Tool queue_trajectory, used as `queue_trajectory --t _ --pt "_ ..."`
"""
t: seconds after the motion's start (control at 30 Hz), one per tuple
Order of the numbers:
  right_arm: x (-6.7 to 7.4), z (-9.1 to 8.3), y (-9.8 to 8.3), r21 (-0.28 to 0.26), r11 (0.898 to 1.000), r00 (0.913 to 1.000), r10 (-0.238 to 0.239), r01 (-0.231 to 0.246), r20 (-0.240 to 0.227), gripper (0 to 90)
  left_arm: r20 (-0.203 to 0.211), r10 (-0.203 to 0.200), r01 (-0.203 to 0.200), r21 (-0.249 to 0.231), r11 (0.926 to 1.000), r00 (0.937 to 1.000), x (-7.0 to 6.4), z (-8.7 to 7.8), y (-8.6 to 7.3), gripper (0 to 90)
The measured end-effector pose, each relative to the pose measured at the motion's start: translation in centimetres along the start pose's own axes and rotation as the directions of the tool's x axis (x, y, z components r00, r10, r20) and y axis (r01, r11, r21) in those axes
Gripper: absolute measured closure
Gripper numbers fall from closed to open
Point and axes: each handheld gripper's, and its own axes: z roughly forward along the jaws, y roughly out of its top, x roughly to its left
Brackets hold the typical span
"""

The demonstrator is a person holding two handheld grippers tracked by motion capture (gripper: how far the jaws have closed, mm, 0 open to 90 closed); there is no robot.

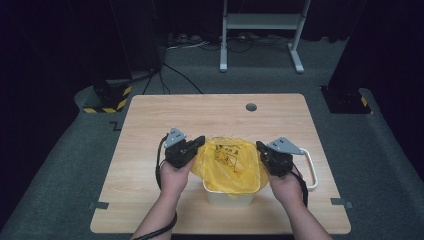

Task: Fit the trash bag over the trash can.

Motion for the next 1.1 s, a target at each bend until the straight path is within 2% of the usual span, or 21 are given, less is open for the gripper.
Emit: queue_trajectory --t 0.17,0.3,0.37,0.43,0.53,0.57,0.6,0.67,0.77,0.8,0.9,0.97,1.03,1.07,1.1 --pt "-0.5 0.7 -0.7 0.034 0.999 0.9992 0.037 -0.036 -0.018 90.0 -0.023 -0.029 0.03 0.065 0.9975 0.9993 0.6 0.6 -1.2 89.7" --pt "-0.4 0.8 -1.3 0.058 0.998 0.9994 0.029 -0.027 -0.02 90.0 -0.02 -0.061 0.062 0.095 0.9935 0.998 0.8 0.1 -2.6 89.7" --pt "-0.2 0.8 -1.6 0.073 0.997 0.9994 0.031 -0.03 -0.018 90.0 -0.016 -0.063 0.065 0.112 0.9916 0.9979 0.6 -0.4 -3.4 89.7" --pt "-0.1 0.8 -2.1 0.091 0.995 0.9993 0.029 -0.027 -0.023 90.0 -0.017 -0.046 0.048 0.137 0.9894 0.9988 0.3 -1.1 -4.2 89.6" --pt "0.4 0.8 -2.7 0.125 0.992 0.9996 0.019 -0.016 -0.022 89.6 -0.022 -0.046 0.048 0.146 0.9882 0.9987 0.0 -1.9 -5.0 89.4" --pt "0.5 0.7 -2.7 0.126 0.992 0.9998 0.013 -0.011 -0.012 85.9 -0.033 -0.047 0.052 0.144 0.9883 0.9983 -0.2 -2.1 -5.1 88.7" --pt "0.5 0.5 -2.5 0.114 0.993 0.9999 0.015 -0.015 0.003 81.6 -0.05 -0.036 0.043 0.144 0.9886 0.9981 -0.2 -2.3 -5.1 84.1" --pt "0.4 -0.4 -2.0 0.087 0.996 0.9996 0.021 -0.022 0.021 76.8 -0.083 -0.049 0.058 0.117 0.9914 0.9954 -0.3 -3.2 -4.8 72.1" --pt "0.1 -3.1 -1.2 0.011 1.0 0.9981 0.015 -0.016 0.059 71.1 -0.118 -0.013 0.022 0.074 0.9971 0.9929 -1.1 -5.0 -4.3 61.0" --pt "0.1 -3.9 -1.1 -0.007 1.0 0.9979 0.014 -0.014 0.063 70.7 -0.117 -0.014 0.022 0.066 0.9976 0.993 -1.5 -5.7 -4.2 59.3" --pt "0.6 -6.3 -1.4 -0.038 0.999 0.9989 0.012 -0.01 0.045 70.3 -0.117 0.016 -0.009 0.057 0.9983 0.993 -3.1 -7.4 -4.6 55.0" --pt "1.2 -7.3 -2.2 -0.033 0.999 0.9995 -0.004 0.006 0.032 70.1 -0.131 0.016 -0.007 0.065 0.9979 0.9912 -4.3 -8.0 -5.3 53.4" --pt "1.8 -7.7 -3.1 -0.015 1.0 0.9998 -0.01 0.01 0.018 70.1 -0.133 0.025 -0.012 0.102 0.9947 0.9908 -5.4 -7.5 -6.1 54.3" --pt "1.8 -7.7 -3.1 -0.015 1.0 0.9998 -0.01 0.01 0.018 70.1 -0.133 0.025 -0.012 0.102 0.9947 0.9908 -5.4 -7.5 -6.1 54.3" --pt "2.4 -7.4 -4.1 0.013 0.999 0.9992 -0.037 0.037 0.016 70.1 -0.134 0.012 0.001 0.1 0.995 0.991 -6.0 -6.9 -6.6 54.7"
